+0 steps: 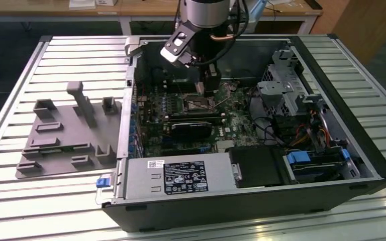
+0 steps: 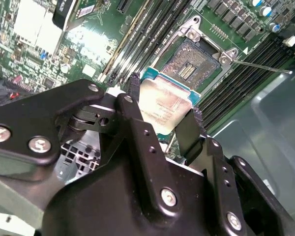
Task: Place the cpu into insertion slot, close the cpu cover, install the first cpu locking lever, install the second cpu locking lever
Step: 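Place the cpu into insertion slot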
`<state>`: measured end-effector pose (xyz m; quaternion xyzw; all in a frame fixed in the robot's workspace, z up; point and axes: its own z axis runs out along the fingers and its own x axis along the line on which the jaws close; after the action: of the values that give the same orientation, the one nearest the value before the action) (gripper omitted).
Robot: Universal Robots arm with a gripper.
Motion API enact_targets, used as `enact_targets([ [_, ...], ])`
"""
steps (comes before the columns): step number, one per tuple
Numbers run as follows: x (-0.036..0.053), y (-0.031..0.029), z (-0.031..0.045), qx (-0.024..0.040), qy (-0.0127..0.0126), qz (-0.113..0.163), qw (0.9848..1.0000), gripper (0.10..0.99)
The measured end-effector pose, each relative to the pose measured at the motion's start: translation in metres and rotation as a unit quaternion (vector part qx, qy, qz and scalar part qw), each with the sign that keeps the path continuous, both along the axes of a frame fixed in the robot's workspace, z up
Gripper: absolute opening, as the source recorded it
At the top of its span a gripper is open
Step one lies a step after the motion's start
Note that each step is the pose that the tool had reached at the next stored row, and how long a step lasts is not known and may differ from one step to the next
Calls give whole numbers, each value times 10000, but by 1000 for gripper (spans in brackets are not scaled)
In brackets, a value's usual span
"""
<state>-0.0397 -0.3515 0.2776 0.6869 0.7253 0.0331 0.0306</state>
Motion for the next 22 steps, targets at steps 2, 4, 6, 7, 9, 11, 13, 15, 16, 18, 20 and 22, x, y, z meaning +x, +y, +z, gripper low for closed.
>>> enact_targets([
  [2, 0, 0, -15, 0, 0, -128, 9999, 537],
  [4, -1, 6, -33, 0, 1, -223, 9998, 537],
  [6, 0, 23, -51, -1, 0, -243, 9997, 537],
  [7, 0, 35, -62, -1, 0, -248, 9997, 537],
  [9, 0, 64, -87, -2, 0, -259, 9997, 537],
  [11, 0, 90, -110, -2, 0, -274, 9996, 537],
  [13, 0, 109, -134, 0, 0, -285, 9996, 537],
  [15, 0, 110, -147, -1, -11, -290, 9996, 537],
  [16, 0, 110, -154, -1, -23, -293, 9996, 537],
  [18, -1, 110, -171, 0, -55, -297, 9995, 537],
  [20, -3, 114, -195, 1, -80, -300, 9995, 537],
  [22, -5, 122, -226, 1, -86, -302, 9995, 537],
])
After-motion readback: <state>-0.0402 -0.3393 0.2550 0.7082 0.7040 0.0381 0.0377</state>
